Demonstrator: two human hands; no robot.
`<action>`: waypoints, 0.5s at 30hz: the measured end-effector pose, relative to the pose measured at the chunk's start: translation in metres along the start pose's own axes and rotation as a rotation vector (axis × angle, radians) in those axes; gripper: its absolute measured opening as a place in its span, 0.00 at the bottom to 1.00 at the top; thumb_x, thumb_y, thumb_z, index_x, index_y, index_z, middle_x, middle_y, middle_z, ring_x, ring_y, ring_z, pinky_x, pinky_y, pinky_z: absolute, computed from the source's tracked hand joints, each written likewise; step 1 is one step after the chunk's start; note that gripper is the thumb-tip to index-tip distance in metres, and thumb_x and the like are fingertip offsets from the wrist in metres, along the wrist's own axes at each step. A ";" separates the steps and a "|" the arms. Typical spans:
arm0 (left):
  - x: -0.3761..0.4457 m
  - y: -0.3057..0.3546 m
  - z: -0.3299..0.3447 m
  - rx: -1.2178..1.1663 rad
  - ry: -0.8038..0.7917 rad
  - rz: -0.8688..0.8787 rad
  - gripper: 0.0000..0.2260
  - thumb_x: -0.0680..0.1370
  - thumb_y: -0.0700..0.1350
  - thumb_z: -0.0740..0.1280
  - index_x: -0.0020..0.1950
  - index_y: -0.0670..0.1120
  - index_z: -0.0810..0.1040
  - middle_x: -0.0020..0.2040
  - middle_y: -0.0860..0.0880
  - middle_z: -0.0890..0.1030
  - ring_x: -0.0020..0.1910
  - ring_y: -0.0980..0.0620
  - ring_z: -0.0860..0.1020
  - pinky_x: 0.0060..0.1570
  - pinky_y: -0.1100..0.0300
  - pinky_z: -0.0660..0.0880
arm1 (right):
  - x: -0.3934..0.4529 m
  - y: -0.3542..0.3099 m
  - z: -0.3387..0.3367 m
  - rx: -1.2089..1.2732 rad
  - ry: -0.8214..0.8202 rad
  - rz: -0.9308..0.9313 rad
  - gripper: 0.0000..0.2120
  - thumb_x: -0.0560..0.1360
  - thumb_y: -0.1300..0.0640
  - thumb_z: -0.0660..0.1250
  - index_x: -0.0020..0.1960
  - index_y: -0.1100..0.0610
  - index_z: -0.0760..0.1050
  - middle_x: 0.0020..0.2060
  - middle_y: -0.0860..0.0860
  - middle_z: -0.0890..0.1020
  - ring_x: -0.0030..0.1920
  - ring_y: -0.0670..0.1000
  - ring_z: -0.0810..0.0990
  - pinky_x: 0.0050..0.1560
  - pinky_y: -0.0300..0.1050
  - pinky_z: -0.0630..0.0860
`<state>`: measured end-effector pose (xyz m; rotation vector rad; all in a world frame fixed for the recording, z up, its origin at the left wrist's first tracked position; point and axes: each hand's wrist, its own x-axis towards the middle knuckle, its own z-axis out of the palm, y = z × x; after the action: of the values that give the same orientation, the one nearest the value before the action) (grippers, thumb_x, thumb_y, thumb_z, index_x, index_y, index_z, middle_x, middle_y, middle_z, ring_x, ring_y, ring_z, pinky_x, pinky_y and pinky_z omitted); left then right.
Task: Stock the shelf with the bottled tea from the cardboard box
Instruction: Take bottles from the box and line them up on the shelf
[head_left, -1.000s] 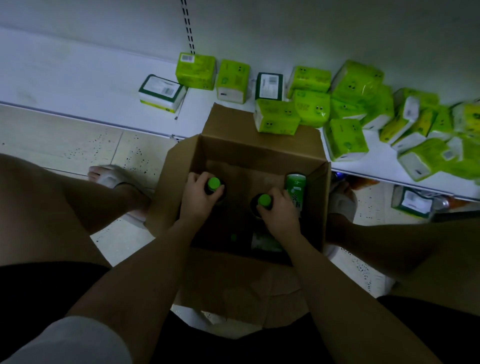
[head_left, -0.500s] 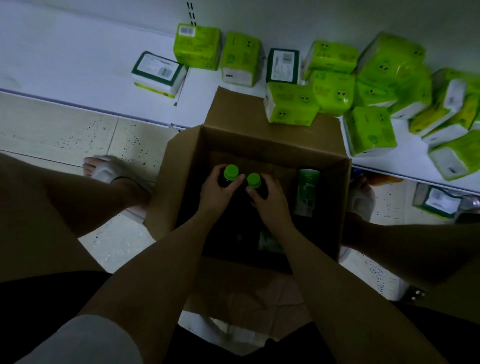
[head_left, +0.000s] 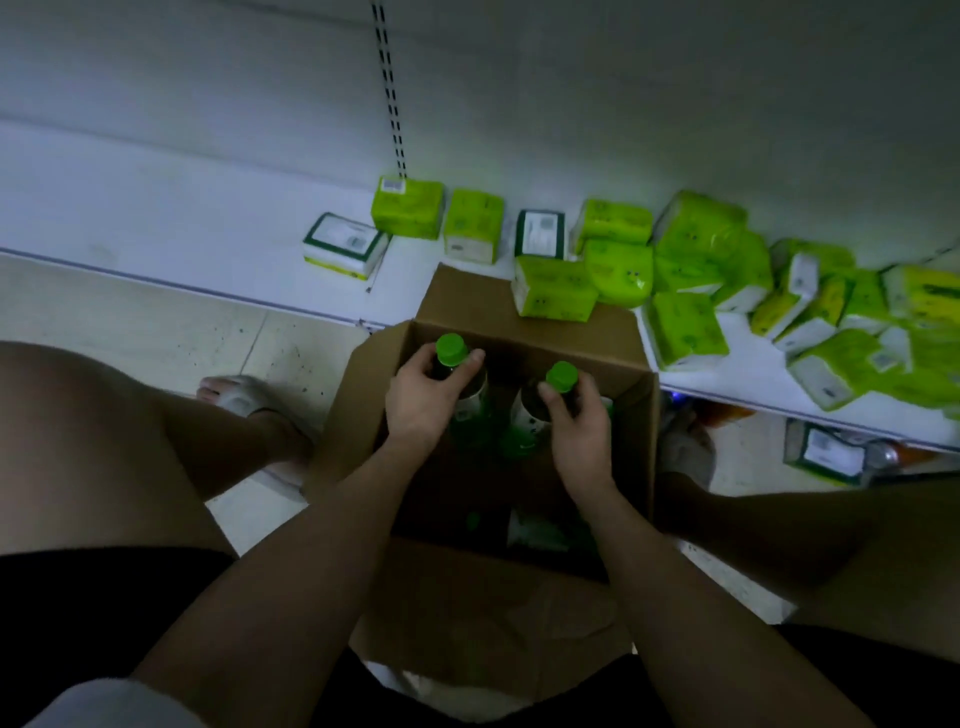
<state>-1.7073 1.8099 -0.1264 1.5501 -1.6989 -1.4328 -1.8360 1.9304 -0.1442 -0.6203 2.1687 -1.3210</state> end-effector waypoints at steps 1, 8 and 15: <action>-0.003 0.012 -0.004 0.001 0.028 0.010 0.26 0.65 0.69 0.68 0.55 0.55 0.80 0.52 0.55 0.84 0.53 0.54 0.80 0.56 0.51 0.77 | 0.001 -0.011 -0.004 0.022 0.021 -0.019 0.18 0.75 0.41 0.63 0.60 0.49 0.74 0.56 0.48 0.81 0.59 0.49 0.77 0.62 0.56 0.74; -0.021 0.119 -0.044 -0.245 0.084 0.324 0.15 0.70 0.58 0.72 0.51 0.51 0.82 0.48 0.51 0.84 0.50 0.53 0.82 0.54 0.53 0.79 | -0.009 -0.120 -0.049 0.155 0.095 -0.249 0.18 0.79 0.45 0.60 0.64 0.54 0.70 0.57 0.47 0.77 0.59 0.42 0.75 0.63 0.47 0.70; -0.053 0.237 -0.109 -0.271 -0.039 0.669 0.03 0.74 0.48 0.72 0.40 0.53 0.82 0.35 0.59 0.84 0.38 0.65 0.80 0.42 0.71 0.76 | -0.028 -0.234 -0.109 0.247 0.211 -0.548 0.04 0.81 0.53 0.58 0.52 0.44 0.70 0.45 0.36 0.74 0.45 0.25 0.72 0.47 0.21 0.65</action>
<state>-1.7107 1.7772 0.1377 0.7077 -1.7236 -1.2589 -1.8581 1.9219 0.1142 -1.0622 2.0168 -1.9812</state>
